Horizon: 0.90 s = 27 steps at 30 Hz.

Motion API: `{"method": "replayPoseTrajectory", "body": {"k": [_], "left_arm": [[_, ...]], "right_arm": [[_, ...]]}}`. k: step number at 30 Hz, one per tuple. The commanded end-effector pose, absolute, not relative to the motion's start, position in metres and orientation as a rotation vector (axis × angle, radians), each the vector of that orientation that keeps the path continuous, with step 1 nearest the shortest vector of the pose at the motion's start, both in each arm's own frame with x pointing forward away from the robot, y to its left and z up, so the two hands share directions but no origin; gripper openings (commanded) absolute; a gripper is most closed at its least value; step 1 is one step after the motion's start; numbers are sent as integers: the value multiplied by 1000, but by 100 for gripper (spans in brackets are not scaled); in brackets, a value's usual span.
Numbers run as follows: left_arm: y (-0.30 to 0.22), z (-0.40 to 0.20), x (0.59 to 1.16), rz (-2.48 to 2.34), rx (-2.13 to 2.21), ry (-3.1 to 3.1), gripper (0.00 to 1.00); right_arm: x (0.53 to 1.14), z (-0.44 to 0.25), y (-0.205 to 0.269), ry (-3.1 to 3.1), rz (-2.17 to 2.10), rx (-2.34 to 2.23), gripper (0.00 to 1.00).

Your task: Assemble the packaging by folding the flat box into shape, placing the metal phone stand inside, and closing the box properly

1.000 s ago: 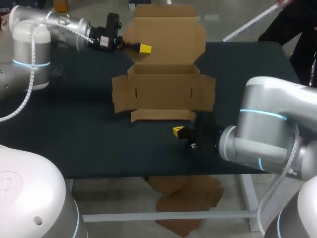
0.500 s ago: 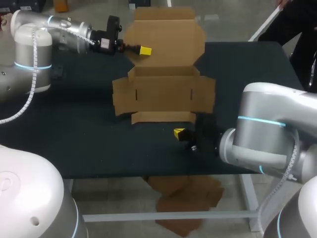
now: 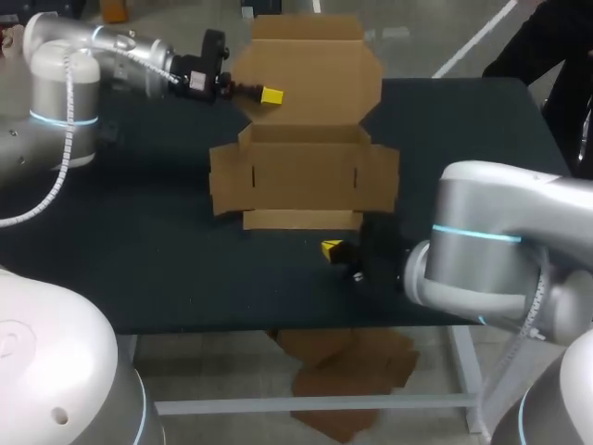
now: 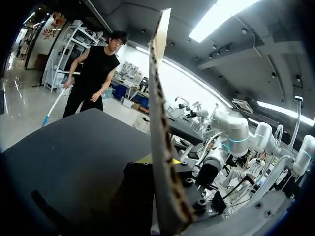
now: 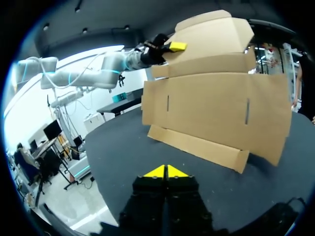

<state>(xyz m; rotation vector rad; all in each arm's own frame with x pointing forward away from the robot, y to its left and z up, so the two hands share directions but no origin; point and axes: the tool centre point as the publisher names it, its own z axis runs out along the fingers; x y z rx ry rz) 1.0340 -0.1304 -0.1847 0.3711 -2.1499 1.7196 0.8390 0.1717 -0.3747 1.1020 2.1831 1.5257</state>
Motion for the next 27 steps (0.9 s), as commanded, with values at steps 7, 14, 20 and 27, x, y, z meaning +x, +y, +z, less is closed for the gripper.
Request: {"method": "replayPoseTrajectory", "body": {"k": [7,14,20,27], "left_arm": [[-127,-188,1039,1779,355,-2177,0],[-126,-192,1040,1793,369,-2185,0],[-125,-193,1041,1803,378,-2192,0],[-125,-193,1041,1803,378,-2192,0]], "right_arm": [[845,-386,184,2095,1464,1100,0],[853,-389,184,2070,1468,1112,0],[857,-389,184,2053,1468,1156,0],[857,-389,184,2053,1468,1156,0]]}}
